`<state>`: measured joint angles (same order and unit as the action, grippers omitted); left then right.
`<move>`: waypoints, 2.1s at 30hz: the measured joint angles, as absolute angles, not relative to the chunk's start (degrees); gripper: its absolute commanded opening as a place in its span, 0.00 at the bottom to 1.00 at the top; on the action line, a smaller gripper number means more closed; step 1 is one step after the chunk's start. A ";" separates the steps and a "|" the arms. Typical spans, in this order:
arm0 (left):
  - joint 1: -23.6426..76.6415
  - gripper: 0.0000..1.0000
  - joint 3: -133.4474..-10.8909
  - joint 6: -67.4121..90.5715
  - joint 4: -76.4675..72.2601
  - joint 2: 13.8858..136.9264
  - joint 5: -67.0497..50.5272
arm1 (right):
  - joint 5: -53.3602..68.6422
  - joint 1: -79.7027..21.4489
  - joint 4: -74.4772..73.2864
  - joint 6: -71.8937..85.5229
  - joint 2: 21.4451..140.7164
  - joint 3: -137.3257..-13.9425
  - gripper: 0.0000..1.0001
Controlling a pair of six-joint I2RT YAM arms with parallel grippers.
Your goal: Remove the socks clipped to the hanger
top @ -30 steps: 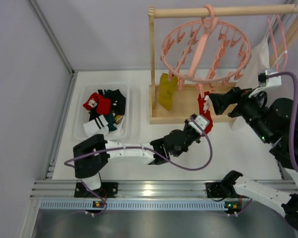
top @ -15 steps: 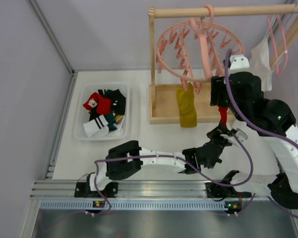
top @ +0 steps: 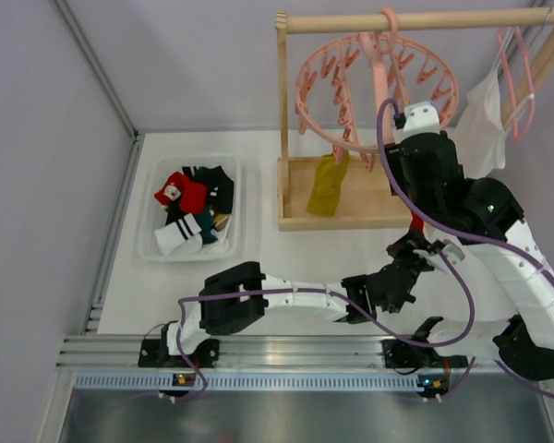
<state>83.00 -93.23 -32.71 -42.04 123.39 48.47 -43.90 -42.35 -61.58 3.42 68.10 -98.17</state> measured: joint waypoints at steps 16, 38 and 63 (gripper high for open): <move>83.00 0.00 -93.23 -32.67 -42.04 123.39 47.40 | -56.18 -46.61 -53.74 -3.03 74.52 -95.22 0.52; 83.55 0.00 -92.77 -30.70 -41.60 123.39 46.33 | -63.81 -47.62 -46.06 -7.09 73.45 -91.46 0.20; 63.46 0.00 -52.99 16.10 -1.23 69.95 48.53 | -39.11 -36.14 -38.59 2.90 58.94 -76.77 0.88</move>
<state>63.46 -52.99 16.10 -1.23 69.95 48.53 -39.11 -36.14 -38.59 2.90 58.94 -76.77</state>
